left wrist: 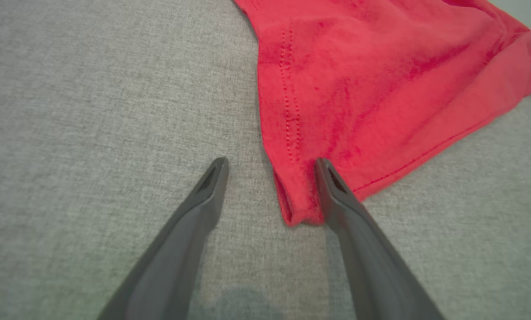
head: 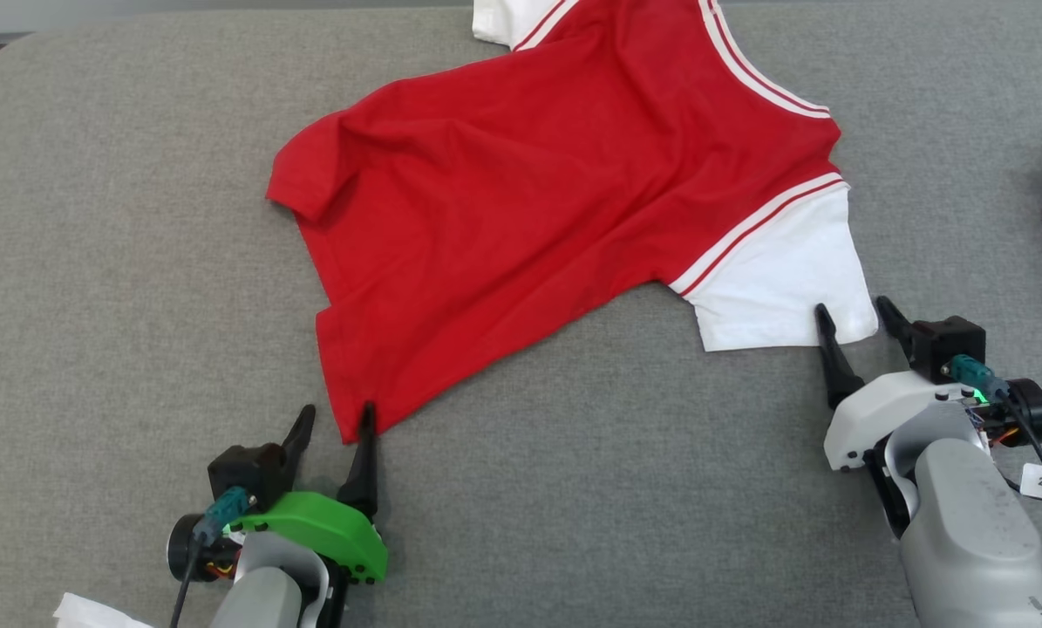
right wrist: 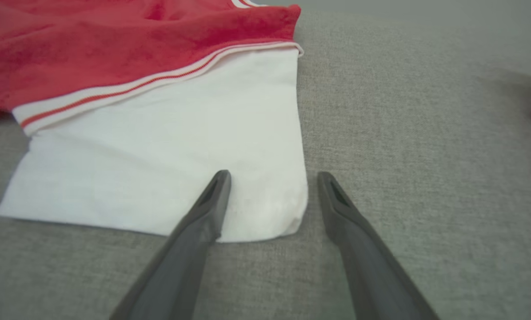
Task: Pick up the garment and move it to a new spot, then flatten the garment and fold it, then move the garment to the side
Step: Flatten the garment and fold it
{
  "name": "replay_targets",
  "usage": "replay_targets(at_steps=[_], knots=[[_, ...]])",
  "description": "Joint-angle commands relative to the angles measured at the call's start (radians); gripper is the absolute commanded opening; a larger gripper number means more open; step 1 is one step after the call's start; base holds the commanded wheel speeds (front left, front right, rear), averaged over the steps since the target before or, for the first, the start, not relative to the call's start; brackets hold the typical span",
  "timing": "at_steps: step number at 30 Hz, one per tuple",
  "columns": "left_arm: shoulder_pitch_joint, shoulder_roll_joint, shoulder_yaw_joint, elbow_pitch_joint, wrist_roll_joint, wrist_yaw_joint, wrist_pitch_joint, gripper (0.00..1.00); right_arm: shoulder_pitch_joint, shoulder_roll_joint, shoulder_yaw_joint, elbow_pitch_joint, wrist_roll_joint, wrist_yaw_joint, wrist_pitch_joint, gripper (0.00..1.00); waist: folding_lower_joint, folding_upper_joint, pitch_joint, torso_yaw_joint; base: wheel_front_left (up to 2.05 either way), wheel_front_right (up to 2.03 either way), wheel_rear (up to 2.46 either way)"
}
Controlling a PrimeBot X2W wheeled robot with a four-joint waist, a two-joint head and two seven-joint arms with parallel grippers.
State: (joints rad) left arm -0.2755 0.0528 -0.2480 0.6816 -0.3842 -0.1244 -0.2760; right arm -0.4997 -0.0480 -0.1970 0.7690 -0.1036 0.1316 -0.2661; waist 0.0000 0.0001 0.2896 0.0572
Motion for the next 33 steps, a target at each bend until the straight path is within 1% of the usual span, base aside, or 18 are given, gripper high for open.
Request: replay_targets(at_steps=[1, 5, 6, 7, 8, 9, 10, 12, 14, 17, 19, 21, 25, 27, 31, 33], knots=[[0.026, -0.003, -0.022, 0.035, -0.012, -0.007, 0.023, 1.00, 0.002, -0.005, -0.023, 0.026, -0.018, -0.002, 0.003, 1.00, 0.0000, -0.0001, 0.001, 0.006, 0.00, 0.00, 0.00], [0.030, -0.006, -0.055, 0.037, -0.019, -0.009, 0.023, 1.00, 0.005, -0.005, -0.053, 0.085, -0.042, -0.002, 0.009, 1.00, 0.0000, -0.0001, -0.001, 0.010, 0.00, 0.00, 0.00], [0.033, -0.006, -0.067, 0.043, -0.026, -0.009, 0.023, 1.00, 0.002, -0.005, -0.049, 0.100, -0.042, -0.002, 0.009, 0.63, 0.0000, -0.0001, -0.002, 0.009, 0.00, 0.00, 0.00], [0.033, -0.007, -0.077, 0.049, -0.028, -0.010, 0.024, 0.95, -0.002, -0.005, -0.043, 0.110, -0.039, -0.002, 0.009, 0.26, 0.0000, -0.0001, -0.003, 0.009, 0.00, 0.00, 0.00], [0.031, -0.008, -0.090, 0.053, -0.030, -0.010, 0.024, 0.70, -0.006, -0.004, -0.031, 0.120, -0.033, -0.002, 0.009, 0.00, 0.0000, -0.0001, -0.006, 0.008, 0.00, 0.00, 0.00], [0.031, -0.009, -0.103, 0.054, -0.038, -0.010, 0.024, 0.39, -0.007, -0.002, -0.022, 0.127, -0.025, -0.002, 0.009, 0.00, 0.0000, -0.0001, -0.008, 0.007, 0.00, 0.00, 0.00], [0.030, -0.012, -0.125, 0.058, -0.049, -0.011, 0.025, 0.00, -0.008, -0.002, -0.015, 0.132, -0.017, -0.002, 0.009, 0.00, 0.0000, -0.0001, -0.011, 0.005, 0.00, 0.00, 0.00], [0.029, -0.015, -0.153, 0.061, -0.069, -0.011, 0.025, 0.00, -0.006, -0.003, -0.001, 0.127, 0.002, -0.002, 0.009, 0.00, 0.0000, -0.0001, -0.022, 0.004, 0.00, 0.00, 0.00], [0.024, -0.010, -0.160, 0.049, -0.082, -0.011, 0.025, 0.00, 0.001, -0.003, 0.006, 0.103, 0.024, -0.002, 0.007, 0.00, 0.0000, -0.0001, -0.035, 0.003, 0.00, 0.00, 0.00], [0.026, -0.003, -0.154, 0.021, -0.091, -0.008, 0.019, 0.00, 0.016, -0.003, 0.020, 0.048, 0.064, -0.002, 0.002, 0.00, 0.0000, -0.0001, -0.061, 0.004, 0.00, 0.00, 0.00], [0.033, 0.002, -0.130, -0.016, -0.096, -0.007, 0.013, 0.00, 0.034, -0.004, 0.036, 0.001, 0.102, -0.002, 0.002, 0.00, 0.0000, -0.0001, -0.084, 0.003, 0.00, 0.00, 0.00], [0.034, 0.008, -0.090, -0.069, -0.097, -0.007, 0.012, 0.00, 0.053, -0.005, 0.057, -0.065, 0.139, -0.002, 0.002, 0.00, 0.0000, -0.0001, -0.108, -0.001, 0.00, 0.00, 0.00], [0.061, 0.026, -0.013, -0.207, -0.080, -0.007, 0.012, 0.00, 0.084, -0.005, 0.066, -0.228, 0.220, -0.002, 0.001, 0.00, 0.0000, -0.0001, -0.151, -0.014, 0.00, 0.00, 0.00], [0.058, 0.045, 0.022, -0.280, -0.074, -0.007, 0.012, 0.00, 0.085, -0.005, 0.072, -0.315, 0.258, -0.002, 0.001, 0.00, 0.0000, -0.0001, -0.170, -0.026, 0.00, 0.00, 0.00], [-0.011, 0.101, 0.073, -0.426, -0.073, -0.006, 0.012, 0.00, 0.045, -0.022, 0.076, -0.490, 0.329, -0.002, 0.001, 0.00, 0.0000, -0.0001, -0.193, -0.047, 0.00, 0.00, 0.00], [-0.052, 0.145, 0.085, -0.487, -0.081, -0.006, 0.012, 0.00, 0.015, -0.039, 0.076, -0.565, 0.361, -0.002, 0.001, 0.00, 0.0000, -0.0001, -0.200, -0.058, 0.00, 0.00, 0.00]])
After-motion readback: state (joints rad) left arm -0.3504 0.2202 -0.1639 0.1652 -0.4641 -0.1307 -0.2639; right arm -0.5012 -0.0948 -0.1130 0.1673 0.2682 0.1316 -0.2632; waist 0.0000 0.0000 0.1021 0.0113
